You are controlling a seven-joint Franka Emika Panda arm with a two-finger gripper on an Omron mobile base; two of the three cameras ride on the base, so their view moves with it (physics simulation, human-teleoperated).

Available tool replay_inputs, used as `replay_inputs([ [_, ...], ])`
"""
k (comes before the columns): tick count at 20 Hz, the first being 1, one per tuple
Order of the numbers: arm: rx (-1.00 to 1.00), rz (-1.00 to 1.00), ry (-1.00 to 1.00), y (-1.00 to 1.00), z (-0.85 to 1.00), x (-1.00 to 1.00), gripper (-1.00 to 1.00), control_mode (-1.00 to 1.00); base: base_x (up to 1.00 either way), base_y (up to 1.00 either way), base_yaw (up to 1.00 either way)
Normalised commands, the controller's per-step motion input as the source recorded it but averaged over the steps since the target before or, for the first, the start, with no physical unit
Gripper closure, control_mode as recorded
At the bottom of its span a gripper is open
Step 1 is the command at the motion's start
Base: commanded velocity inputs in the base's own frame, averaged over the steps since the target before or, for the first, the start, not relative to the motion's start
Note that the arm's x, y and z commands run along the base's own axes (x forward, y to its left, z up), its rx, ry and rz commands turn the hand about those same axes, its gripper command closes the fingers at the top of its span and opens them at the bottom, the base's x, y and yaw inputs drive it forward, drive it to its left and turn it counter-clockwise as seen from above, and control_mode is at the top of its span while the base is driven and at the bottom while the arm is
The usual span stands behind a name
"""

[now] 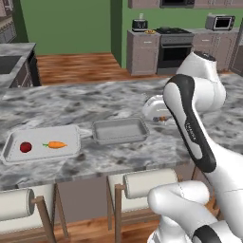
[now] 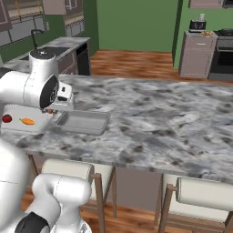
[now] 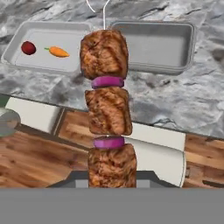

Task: Place the cold items (carrot and tomato) from the fridge in one tupperware on the dining counter. Place the warm items (kebab skewer and hot dog) in the stove area in another tupperware.

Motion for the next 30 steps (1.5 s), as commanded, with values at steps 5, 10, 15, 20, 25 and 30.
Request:
replay_inputs([
  [5, -0.04, 0.66, 0.05, 0.00, -0.27, 0.48, 1.00, -1.00, 0.00, 0.00, 0.00],
  [10, -0.08, 0.63, 0.07, 0.07, -0.29, 0.39, 1.00, -1.00, 0.00, 0.00, 0.00],
  [15, -0.12, 0.55, 0.01, 0.07, -0.27, 0.44, 1.00, -1.00, 0.00, 0.00, 0.00],
  [20, -0.08, 0.44, 0.00, 0.00, -0.24, 0.42, 1.00, -1.00, 0.00, 0.00, 0.00],
  [25, -0.01, 0.30, 0.00, 0.00, -0.27, 0.45, 1.00, -1.00, 0.00, 0.00, 0.00],
  [30, 0.00, 0.08, -0.01, 0.00, -0.47, 0.54, 1.00, -1.00, 0.00, 0.00, 0.00],
])
